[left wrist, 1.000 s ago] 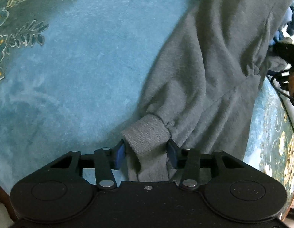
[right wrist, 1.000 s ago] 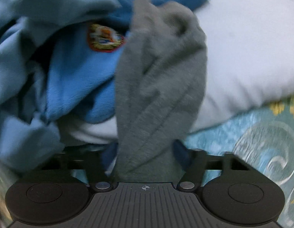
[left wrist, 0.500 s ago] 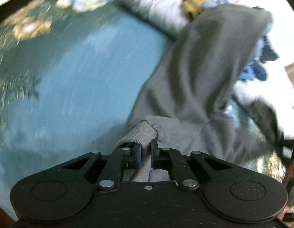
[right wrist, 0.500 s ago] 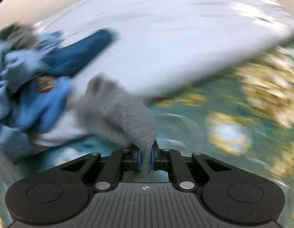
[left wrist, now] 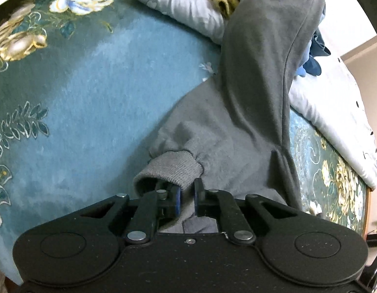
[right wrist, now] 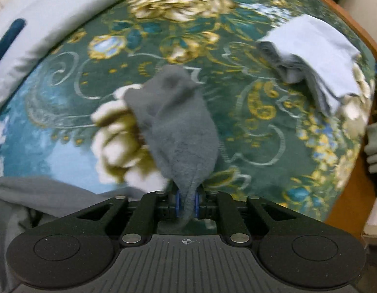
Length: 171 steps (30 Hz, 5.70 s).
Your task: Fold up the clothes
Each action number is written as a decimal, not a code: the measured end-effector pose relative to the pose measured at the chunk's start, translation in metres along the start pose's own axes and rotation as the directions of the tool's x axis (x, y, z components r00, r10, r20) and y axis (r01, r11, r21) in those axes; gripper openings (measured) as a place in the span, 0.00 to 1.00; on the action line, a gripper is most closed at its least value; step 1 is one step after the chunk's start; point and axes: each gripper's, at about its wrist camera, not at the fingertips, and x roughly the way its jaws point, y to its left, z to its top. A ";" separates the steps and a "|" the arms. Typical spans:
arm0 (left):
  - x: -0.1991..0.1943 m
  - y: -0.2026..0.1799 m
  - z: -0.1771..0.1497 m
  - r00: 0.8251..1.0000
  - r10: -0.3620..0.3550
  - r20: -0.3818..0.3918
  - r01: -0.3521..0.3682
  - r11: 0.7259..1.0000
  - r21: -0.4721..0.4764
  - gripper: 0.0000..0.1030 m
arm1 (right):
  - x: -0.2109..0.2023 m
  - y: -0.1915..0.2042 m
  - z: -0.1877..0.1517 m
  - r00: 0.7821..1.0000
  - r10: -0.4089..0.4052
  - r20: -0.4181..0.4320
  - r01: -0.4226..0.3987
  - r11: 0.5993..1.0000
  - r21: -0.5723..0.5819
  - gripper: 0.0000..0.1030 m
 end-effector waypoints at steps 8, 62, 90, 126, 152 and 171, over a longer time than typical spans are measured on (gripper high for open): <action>0.007 0.011 0.001 0.999 -0.037 0.007 0.037 0.994 -0.101 0.07 | -0.075 0.084 0.037 0.975 0.112 0.192 -0.057 0.961 -0.271 0.51; 0.014 0.021 0.008 1.000 -0.004 0.002 0.005 0.970 -0.242 0.07 | -0.178 0.468 0.124 0.452 0.859 -0.242 -0.730 0.200 -0.653 0.02; 0.028 0.014 -0.014 0.989 0.025 -0.149 -0.026 1.000 -0.006 0.08 | -0.141 0.025 0.116 0.634 0.693 0.344 -0.744 0.668 0.024 0.02; 0.068 0.047 -0.083 0.986 0.098 -0.136 -0.133 0.951 -0.278 0.57 | 0.035 0.426 -0.119 0.898 0.053 -0.437 -0.416 -0.226 -0.881 0.50; -0.031 0.014 -0.011 0.996 -0.068 0.054 0.066 0.997 0.047 0.03 | -0.116 0.287 -0.004 0.822 0.557 -0.121 -0.372 0.363 -0.854 0.01; -0.041 0.081 -0.036 0.985 0.174 -0.002 -0.174 0.984 0.024 0.04 | -0.072 0.137 -0.020 0.930 0.365 -0.053 -0.323 0.736 -0.595 0.02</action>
